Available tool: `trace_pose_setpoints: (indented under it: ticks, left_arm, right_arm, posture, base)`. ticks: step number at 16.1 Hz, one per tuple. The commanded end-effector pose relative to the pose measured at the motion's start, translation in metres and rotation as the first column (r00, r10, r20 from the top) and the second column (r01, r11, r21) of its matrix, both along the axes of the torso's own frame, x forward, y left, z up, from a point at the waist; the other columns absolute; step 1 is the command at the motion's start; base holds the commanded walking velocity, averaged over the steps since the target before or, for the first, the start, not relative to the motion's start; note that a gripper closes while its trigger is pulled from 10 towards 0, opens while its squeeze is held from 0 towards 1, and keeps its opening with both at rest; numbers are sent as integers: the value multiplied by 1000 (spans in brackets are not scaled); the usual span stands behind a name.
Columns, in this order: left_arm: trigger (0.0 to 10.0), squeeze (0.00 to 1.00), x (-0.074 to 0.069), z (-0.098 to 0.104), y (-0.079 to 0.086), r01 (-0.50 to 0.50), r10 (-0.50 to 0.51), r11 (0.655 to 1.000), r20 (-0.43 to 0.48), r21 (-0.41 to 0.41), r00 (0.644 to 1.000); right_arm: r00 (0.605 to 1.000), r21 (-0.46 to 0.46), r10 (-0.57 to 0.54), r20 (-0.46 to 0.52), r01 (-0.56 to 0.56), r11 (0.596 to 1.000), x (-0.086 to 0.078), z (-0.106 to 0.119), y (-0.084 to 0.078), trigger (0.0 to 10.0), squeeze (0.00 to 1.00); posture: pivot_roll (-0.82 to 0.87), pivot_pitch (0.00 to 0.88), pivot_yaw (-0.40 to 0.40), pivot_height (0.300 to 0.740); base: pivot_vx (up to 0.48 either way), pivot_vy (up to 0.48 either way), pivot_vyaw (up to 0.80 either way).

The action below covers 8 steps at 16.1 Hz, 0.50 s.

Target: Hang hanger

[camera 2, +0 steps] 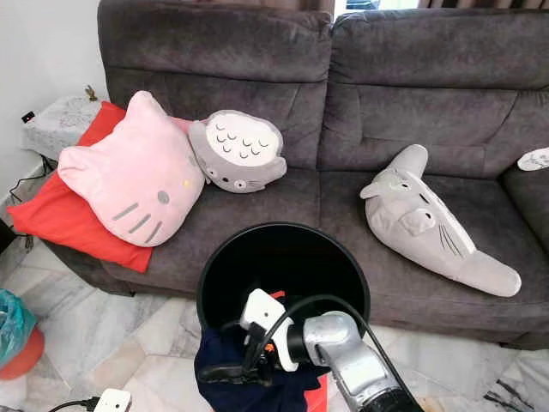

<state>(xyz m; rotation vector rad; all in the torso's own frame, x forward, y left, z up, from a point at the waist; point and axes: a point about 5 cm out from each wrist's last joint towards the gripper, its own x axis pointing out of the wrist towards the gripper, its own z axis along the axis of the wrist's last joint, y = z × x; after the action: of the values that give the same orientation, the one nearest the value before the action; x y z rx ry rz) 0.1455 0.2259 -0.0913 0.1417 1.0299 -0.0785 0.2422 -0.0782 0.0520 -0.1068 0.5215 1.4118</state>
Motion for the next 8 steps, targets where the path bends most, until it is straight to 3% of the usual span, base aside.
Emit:
trace_pose_setpoints:
  ticks: [1,5,6,7,8]
  left_arm:
    - [10000,0,-3,-2,0,-2,2,1000,-15,-3,1000]
    - [10000,0,-3,-2,-1,-3,3,1000,-15,-5,1000]
    - [10000,0,-3,-2,-1,-3,3,1000,-15,-6,1000]
    - [10000,0,-3,-2,-1,-3,3,1000,-15,-7,1000]
    - [10000,0,-3,-2,-1,-3,3,1000,-16,-7,1000]
  right_arm:
    - [999,-25,13,36,-12,1000,0,2,2,10000,0]
    - [999,-51,5,54,-2,999,1,0,3,9725,0]
    - [999,-51,10,51,-8,999,0,0,4,3882,0]
    - [999,-48,10,48,-7,999,-1,0,4,902,0]
    - [999,-46,10,46,-8,999,-1,0,4,0,0]
  posture:
    - [-29,0,30,740]
    - [-26,0,27,740]
    - [-25,0,26,740]
    - [-26,0,26,740]
    - [-29,0,27,740]
  base:
    - [0,0,0]
    - [0,0,0]
    - [0,0,0]
    - [0,0,0]
    - [0,0,0]
